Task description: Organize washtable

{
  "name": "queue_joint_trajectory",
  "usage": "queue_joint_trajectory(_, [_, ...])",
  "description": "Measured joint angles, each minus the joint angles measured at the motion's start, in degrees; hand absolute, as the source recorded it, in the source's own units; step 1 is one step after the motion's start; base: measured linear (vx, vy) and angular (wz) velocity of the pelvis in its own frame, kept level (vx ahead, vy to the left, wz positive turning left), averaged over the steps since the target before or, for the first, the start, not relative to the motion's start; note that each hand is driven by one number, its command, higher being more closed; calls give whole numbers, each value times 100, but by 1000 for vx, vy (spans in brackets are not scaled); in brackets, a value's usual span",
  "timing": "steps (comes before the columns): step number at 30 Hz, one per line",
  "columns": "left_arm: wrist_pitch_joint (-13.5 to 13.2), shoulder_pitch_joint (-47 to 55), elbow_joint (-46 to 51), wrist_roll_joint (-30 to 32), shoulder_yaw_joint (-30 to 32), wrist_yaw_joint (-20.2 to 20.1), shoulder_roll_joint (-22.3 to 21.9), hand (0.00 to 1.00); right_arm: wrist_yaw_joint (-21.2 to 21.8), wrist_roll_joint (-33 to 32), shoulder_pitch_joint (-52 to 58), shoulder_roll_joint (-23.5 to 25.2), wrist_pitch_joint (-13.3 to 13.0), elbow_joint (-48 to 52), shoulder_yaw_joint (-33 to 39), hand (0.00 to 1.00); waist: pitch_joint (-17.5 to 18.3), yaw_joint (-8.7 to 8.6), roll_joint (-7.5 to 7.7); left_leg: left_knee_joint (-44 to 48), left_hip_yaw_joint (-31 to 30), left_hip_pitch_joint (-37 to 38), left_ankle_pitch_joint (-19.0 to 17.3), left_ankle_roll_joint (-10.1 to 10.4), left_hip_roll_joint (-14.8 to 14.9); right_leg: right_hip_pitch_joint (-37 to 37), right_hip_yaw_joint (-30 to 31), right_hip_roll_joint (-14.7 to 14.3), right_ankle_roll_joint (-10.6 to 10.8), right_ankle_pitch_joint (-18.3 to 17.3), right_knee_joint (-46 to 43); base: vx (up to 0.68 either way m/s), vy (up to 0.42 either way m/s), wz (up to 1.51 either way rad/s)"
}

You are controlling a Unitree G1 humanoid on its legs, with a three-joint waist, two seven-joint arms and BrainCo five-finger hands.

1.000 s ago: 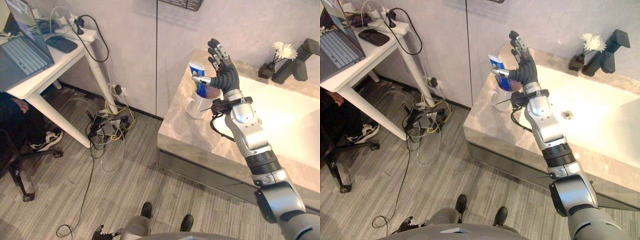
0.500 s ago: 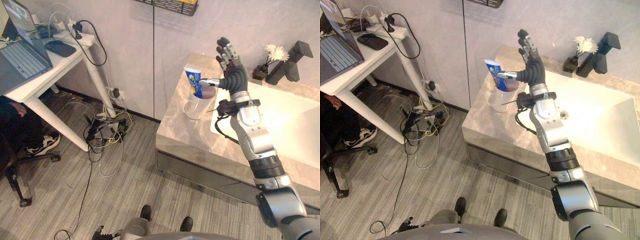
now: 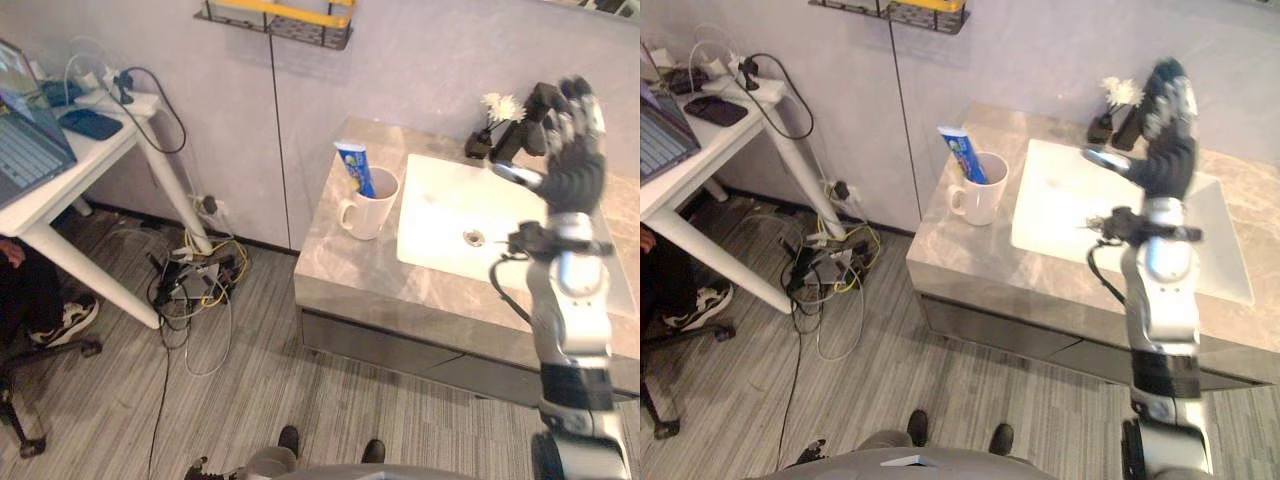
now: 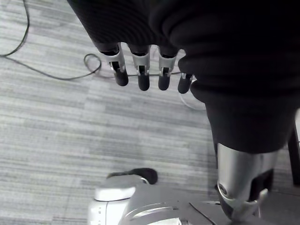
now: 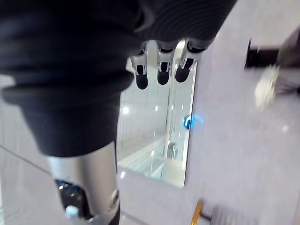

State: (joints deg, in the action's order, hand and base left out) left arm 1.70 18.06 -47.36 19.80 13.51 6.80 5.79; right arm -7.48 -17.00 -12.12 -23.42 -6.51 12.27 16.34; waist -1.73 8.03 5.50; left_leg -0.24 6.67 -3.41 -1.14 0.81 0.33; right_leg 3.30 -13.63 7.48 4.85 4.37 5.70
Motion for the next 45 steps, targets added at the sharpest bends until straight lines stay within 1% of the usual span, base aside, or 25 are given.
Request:
queue_joint_trajectory(3, [20,5,-18,193,4,-8,-8,0,-21,8,789,238,-3,178,596,0,112,-155,-65,0,82,1,-11,-1,2,42,61,0,-3,-3,0,-3,6,-15])
queue_joint_trajectory(5, [21,1,-24,200,5,-21,-18,0,-36,8,1436,685,-5,172,1003,0,176,-311,-124,1,129,15,-23,15,9,62,106,-8,-32,-60,1,-12,-2,-15])
queue_joint_trajectory(7, [23,3,-35,198,9,-24,-27,0,-48,7,1985,1110,11,151,1168,0,216,-380,-154,7,164,30,-50,51,24,62,121,-18,-44,-69,1,-5,-13,-12])
queue_joint_trajectory(8, [26,3,-76,197,11,-23,-28,0,-51,7,2359,1435,32,121,1202,0,259,-437,-171,11,175,31,-65,69,35,66,121,-26,-53,-76,1,7,-17,-6])
queue_joint_trajectory(9, [29,1,-99,196,14,-21,-28,0,-55,10,2546,1613,51,112,1210,0,281,-450,-179,12,184,31,-87,98,40,69,121,-29,-57,-79,1,18,-20,-7])
queue_joint_trajectory(11, [38,1,-117,192,32,-1,-56,0,-140,48,3284,2299,104,-5,1140,0,323,-464,-206,29,214,35,-119,133,60,71,122,-43,-70,-86,1,22,-18,-7])
queue_joint_trajectory(12, [40,1,-120,191,69,5,-79,0,-144,85,3430,2415,111,-115,1085,0,324,-470,-209,34,224,39,-123,136,65,69,124,-45,-71,-87,0,22,-13,-7])
queue_joint_trajectory(14, [56,8,-125,185,281,34,-210,0,-162,374,3886,2801,309,-536,843,0,333,-479,-229,81,299,76,-149,89,86,40,149,-52,-79,-87,0,26,-5,-12])
queue_joint_trajectory(16, [63,11,-112,139,472,85,-348,0,-158,755,4142,2939,377,-827,620,0,333,-475,-277,176,405,107,-226,81,117,1,147,-47,-78,-89,0,28,-2,-19])
queue_joint_trajectory(18, [72,21,-112,45,519,152,-419,0,-157,785,4176,2962,437,-1333,558,0,288,-476,-360,255,499,240,-326,73,148,-140,131,-44,-81,-97,-1,14,5,-24])
queue_joint_trajectory(20, [57,13,-76,-183,593,259,-516,0,-207,990,4180,2960,465,-2043,577,0,314,-468,-429,364,572,279,-429,89,188,-207,108,-52,-85,-114,-2,7,9,-18])
queue_joint_trajectory(22, [29,7,-16,-560,720,383,-592,0,-279,1121,4160,2958,475,-2689,593,0,323,-459,-436,394,612,280,-466,99,218,-215,57,-62,-78,-133,-2,2,-6,-9])
queue_joint_trajectory(24, [-22,0,-16,-1095,894,498,-678,0,-275,1208,4082,2936,491,-3492,665,0,330,-455,-456,403,637,286,-499,124,257,-227,44,-94,-100,-147,-3,2,-19,-6])
queue_joint_trajectory(25, [-37,-9,-17,-1375,1021,528,-732,0,-274,1215,4013,2912,536,-3871,703,0,330,-453,-463,398,641,287,-515,142,275,-233,43,-112,-109,-154,-2,4,-31,-3])
queue_joint_trajectory(26, [-84,-37,-18,-1986,1188,632,-824,0,-270,1203,3851,2865,582,-4532,868,0,349,-443,-472,368,628,287,-527,160,297,-238,32,-136,-120,-168,-1,0,0,0])
queue_joint_trajectory(30, [-208,-215,210,-3300,1357,716,-937,0,-289,1158,3365,2712,623,-5904,1535,0,398,-430,-487,304,483,280,-519,171,296,-249,-74,-147,-82,-166,0,28,-13,15])
queue_joint_trajectory(32, [-332,-231,1368,-4172,1295,842,-941,0,-387,1063,3111,2675,684,-6364,1651,0,394,-424,-467,225,314,265,-443,196,276,-254,-209,-149,-83,-164,-2,39,-8,30])
queue_joint_trajectory(33, [-430,-241,1688,-4331,1265,874,-936,0,-387,961,3057,2674,685,-6404,1632,0,392,-421,-464,202,268,262,-416,196,270,-268,-243,-148,-82,-163,-5,73,-16,30])
queue_joint_trajectory(35, [-751,-290,2900,-4915,1122,946,-928,0,-372,818,2889,2667,655,-6398,1445,0,382,-417,-480,150,199,329,-383,185,248,-361,-310,-141,-82,-161,-22,75,-5,18])
queue_joint_trajectory(36, [-827,-334,3175,-5024,1091,967,-928,0,-372,717,2844,2660,635,-6399,1358,0,373,-410,-494,135,199,363,-383,185,241,-387,-311,-136,-82,-161,-22,50,16,7])
queue_joint_trajectory(38, [-991,-534,4232,-5168,1062,1011,-942,0,-364,679,2763,2586,527,-6406,1015,0,366,-408,-493,164,159,370,-383,181,211,-428,-327,-101,-81,-162,-31,29,23,8])
queue_joint_trajectory(41, [-1209,-734,5110,-5235,914,1012,-935,0,-324,674,2751,2544,450,-6416,772,0,359,-410,-461,172,140,366,-384,179,194,-433,-340,-83,-76,-160,-23,2,8,2])
queue_joint_trajectory(43, [-1366,-750,5887,-5254,582,1008,-927,0,-242,655,2751,2462,412,-6471,560,0,354,-413,-439,187,138,352,-388,173,189,-426,-334,-77,-75,-160,-7,-32,8,0])
queue_joint_trajectory(44, [-1383,-756,6078,-5253,481,1008,-921,0,-226,654,2752,2445,411,-6477,523,0,351,-413,-436,196,134,346,-389,171,189,-425,-335,-77,-75,-160,-4,-49,-1,3])
queue_joint_trajectory(45, [-1455,-772,6576,-5183,152,1000,-904,0,-169,655,2758,2414,410,-6494,448,0,343,-421,-434,235,100,307,-397,161,190,-414,-340,-79,-74,-159,-3,-48,-5,7])
